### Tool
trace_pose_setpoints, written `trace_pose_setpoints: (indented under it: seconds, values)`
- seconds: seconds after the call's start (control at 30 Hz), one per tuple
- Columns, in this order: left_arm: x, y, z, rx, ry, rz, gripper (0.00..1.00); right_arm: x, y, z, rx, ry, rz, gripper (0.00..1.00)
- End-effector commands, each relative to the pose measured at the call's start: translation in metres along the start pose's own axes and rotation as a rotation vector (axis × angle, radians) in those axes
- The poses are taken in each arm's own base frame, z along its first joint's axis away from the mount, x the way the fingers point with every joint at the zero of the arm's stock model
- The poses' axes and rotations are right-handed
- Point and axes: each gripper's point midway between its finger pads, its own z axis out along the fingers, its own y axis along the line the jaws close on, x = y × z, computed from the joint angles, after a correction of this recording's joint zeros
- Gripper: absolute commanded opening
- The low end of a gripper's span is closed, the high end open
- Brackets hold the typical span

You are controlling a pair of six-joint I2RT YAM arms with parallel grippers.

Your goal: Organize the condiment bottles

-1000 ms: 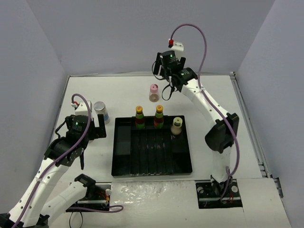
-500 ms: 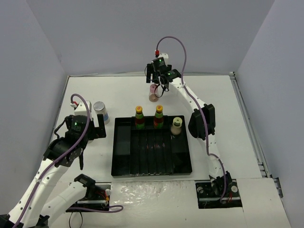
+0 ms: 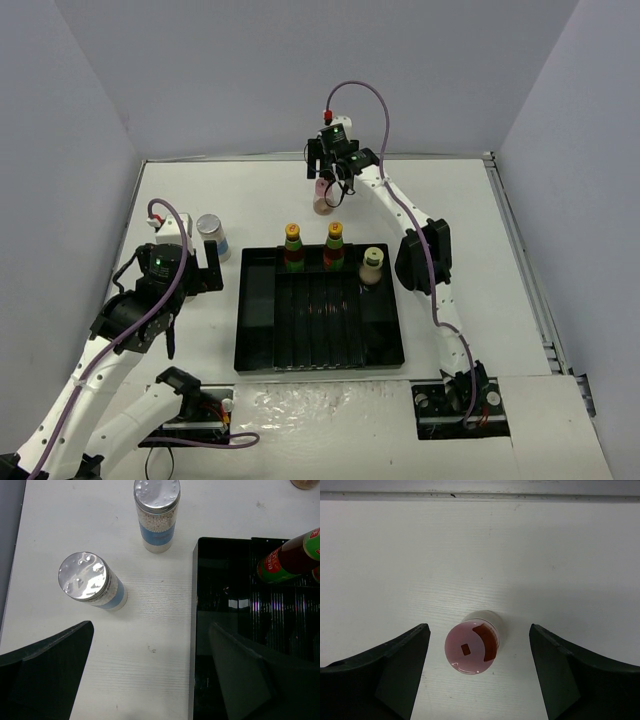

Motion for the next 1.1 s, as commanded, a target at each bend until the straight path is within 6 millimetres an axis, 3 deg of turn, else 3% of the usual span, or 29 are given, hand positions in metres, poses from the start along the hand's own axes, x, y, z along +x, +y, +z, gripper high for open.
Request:
trace_pose_setpoints:
  seconds: [0.0, 0.67, 1.07]
  values:
    - [-0.024, -0.003, -0.004, 0.016, -0.072, -0.029, 0.97, -0.002, 0.008, -0.001, -0.019, -0.022, -0.027, 0.77]
    - [-0.023, -0.002, -0.006, 0.014, -0.078, -0.032, 0.97, 0.024, 0.007, 0.009, 0.002, 0.026, -0.078, 0.71]
    - [-0.023, -0.001, -0.006, 0.011, -0.077, -0.031, 0.97, 0.029, 0.0, 0.01, 0.022, 0.037, -0.095, 0.66]
